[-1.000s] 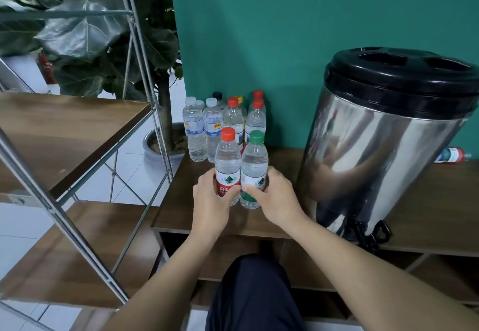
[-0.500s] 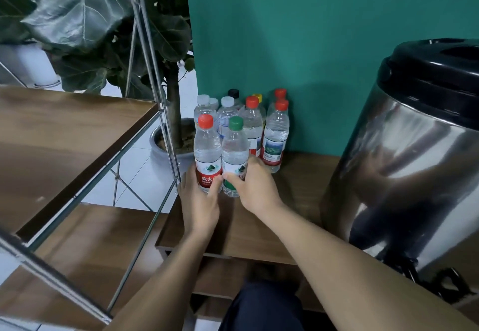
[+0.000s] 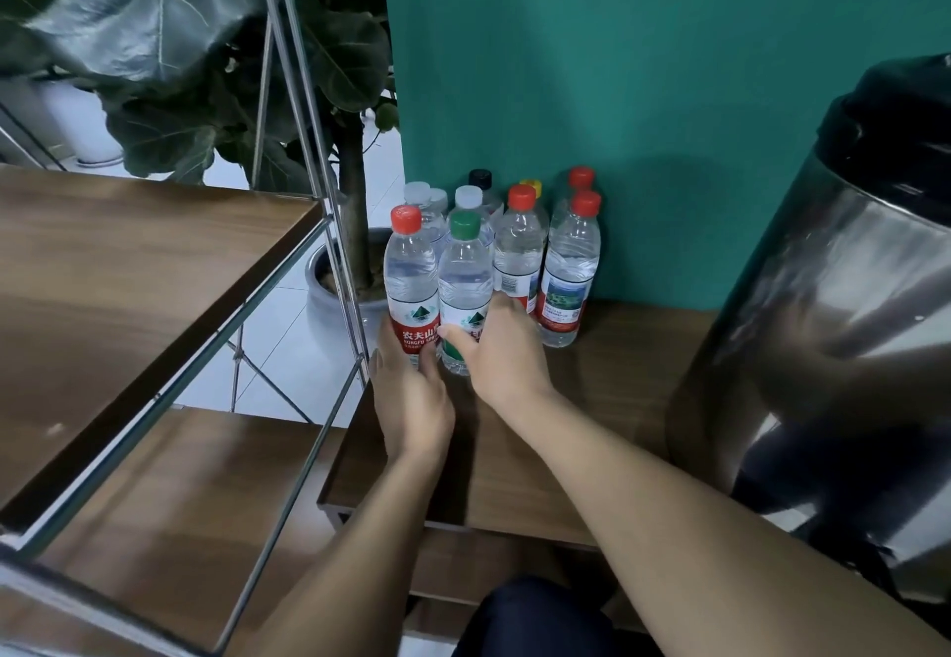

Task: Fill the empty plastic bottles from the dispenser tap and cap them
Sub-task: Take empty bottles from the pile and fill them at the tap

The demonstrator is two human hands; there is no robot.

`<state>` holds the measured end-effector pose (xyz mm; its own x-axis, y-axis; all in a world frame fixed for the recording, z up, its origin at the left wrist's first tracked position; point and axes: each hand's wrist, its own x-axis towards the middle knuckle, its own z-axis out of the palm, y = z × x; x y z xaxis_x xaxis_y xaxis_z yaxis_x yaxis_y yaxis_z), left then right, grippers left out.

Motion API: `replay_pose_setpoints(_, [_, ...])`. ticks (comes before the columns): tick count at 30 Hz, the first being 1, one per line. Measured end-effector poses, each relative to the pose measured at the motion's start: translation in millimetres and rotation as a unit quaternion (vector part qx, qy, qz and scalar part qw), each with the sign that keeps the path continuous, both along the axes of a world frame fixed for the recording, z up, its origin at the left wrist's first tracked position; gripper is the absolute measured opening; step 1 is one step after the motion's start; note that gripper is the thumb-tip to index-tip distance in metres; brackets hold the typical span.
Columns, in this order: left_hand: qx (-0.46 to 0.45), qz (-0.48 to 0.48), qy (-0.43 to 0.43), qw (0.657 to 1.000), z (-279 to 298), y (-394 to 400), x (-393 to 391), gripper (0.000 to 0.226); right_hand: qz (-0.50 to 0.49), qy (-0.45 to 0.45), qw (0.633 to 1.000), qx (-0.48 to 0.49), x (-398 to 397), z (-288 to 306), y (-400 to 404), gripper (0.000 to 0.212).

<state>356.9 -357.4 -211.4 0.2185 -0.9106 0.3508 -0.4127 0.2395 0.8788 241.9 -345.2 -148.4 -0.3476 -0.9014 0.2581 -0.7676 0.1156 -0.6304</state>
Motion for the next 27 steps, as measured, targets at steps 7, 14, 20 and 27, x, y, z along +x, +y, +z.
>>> replay_pose_setpoints(7, [0.011, -0.039, -0.038, 0.998, 4, 5, 2, 0.052, 0.013, -0.064, 0.997, 0.041, -8, 2, 16, 0.043])
replay_pose_setpoints(14, [0.046, -0.081, -0.011, 0.996, 18, 56, -5, 0.060, -0.010, -0.144, 0.989, 0.025, -25, -4, 69, 0.042])
replay_pose_setpoints(20, [-0.036, -0.111, 0.037, 0.993, 77, 134, -29, 0.007, 0.031, -0.114, 0.991, -0.069, -36, 55, 134, 0.012])
replay_pose_setpoints(27, [-0.132, -0.273, 0.022, 0.953, 168, 226, -96, 0.019, 0.023, -0.085, 0.982, -0.170, -108, 143, 277, 0.030])
